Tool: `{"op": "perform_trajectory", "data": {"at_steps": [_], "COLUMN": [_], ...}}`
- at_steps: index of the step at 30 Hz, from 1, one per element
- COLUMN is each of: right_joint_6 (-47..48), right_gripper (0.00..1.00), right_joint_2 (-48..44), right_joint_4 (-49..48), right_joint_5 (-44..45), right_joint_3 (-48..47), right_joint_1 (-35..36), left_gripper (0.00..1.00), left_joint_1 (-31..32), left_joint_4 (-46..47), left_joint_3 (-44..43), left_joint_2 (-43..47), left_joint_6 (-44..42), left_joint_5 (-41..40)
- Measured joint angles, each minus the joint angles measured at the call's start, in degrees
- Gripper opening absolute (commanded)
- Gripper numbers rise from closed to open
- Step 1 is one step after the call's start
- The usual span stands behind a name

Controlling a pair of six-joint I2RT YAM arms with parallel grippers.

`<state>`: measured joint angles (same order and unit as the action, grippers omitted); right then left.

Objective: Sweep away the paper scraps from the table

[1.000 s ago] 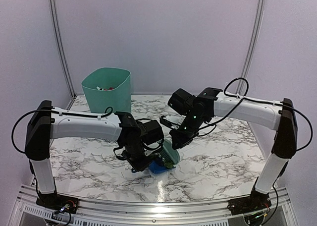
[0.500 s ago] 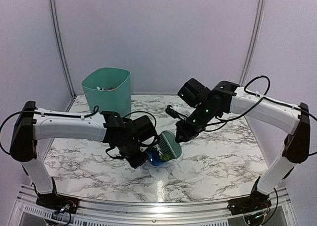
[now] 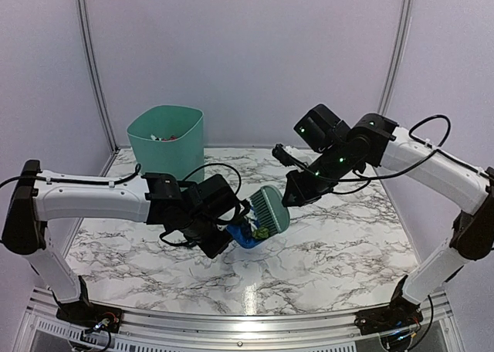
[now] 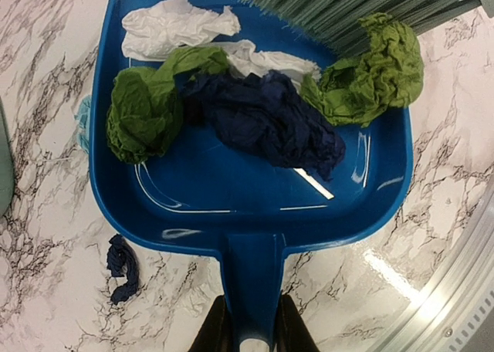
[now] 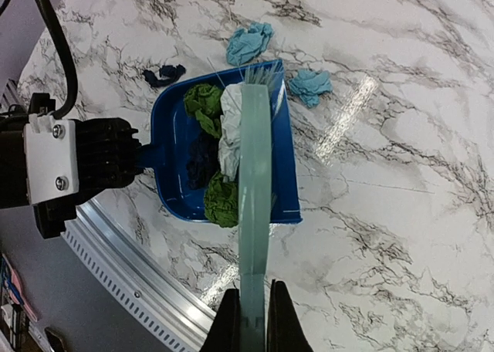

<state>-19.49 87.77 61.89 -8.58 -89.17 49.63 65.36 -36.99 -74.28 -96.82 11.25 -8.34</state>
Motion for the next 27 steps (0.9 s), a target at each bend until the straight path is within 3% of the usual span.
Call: {"op": "perform_trajectory", "data": {"at_steps": [13,27], "right_joint_6": [-2.86,-7.19], "right_gripper": [0.00,0.00], "right_joint_2": [-5.22,-14.16], "right_joint_4": [2.29,-0.42], "right_joint_5": [4.09,14.38], "right_joint_3": [-5.60,-6.93], "right_joint_1": [-0.68,-1.81], "left_gripper": [0.00,0.00], "left_joint_1": [0.00,-0.13], "left_joint_4": [6.82,8.59], "left_joint_3": [1.40,1.40], "left_joint_2": [4.70,8.07], "left_joint_6": [3.15,7.02], "left_joint_5": [-0.83,-0.76]}}
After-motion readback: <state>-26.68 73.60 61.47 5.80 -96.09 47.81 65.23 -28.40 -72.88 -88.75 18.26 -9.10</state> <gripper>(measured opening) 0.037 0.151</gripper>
